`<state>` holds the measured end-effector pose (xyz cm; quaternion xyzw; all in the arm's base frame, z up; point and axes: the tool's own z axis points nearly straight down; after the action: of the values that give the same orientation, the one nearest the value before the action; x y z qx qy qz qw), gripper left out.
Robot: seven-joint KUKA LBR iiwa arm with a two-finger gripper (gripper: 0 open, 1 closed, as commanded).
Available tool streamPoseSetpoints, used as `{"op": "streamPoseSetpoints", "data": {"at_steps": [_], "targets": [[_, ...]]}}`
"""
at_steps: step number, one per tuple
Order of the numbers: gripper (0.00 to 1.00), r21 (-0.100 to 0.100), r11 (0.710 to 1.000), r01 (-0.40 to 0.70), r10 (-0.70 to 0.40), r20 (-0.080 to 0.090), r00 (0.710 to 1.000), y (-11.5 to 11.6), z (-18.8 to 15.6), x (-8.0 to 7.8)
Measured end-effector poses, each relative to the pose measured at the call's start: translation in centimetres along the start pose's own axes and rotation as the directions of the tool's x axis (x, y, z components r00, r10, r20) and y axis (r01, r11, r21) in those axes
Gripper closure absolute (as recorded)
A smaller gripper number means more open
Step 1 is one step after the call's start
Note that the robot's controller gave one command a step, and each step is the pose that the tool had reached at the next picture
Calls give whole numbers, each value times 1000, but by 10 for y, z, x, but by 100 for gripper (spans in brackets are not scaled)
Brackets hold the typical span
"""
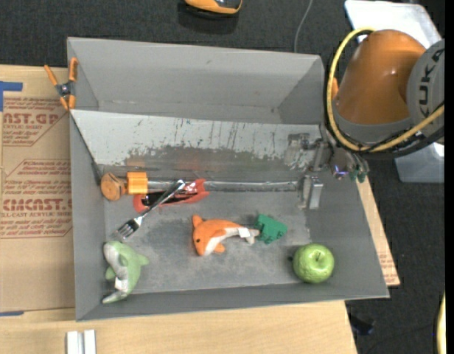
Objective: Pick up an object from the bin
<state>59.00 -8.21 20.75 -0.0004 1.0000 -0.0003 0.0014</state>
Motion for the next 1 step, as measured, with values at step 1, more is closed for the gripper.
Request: {"op": "streamPoseSetpoints", "data": {"at_steps": [1], "targets": [[0, 0, 1000, 0, 0, 0, 1000, 0, 0, 0]]}}
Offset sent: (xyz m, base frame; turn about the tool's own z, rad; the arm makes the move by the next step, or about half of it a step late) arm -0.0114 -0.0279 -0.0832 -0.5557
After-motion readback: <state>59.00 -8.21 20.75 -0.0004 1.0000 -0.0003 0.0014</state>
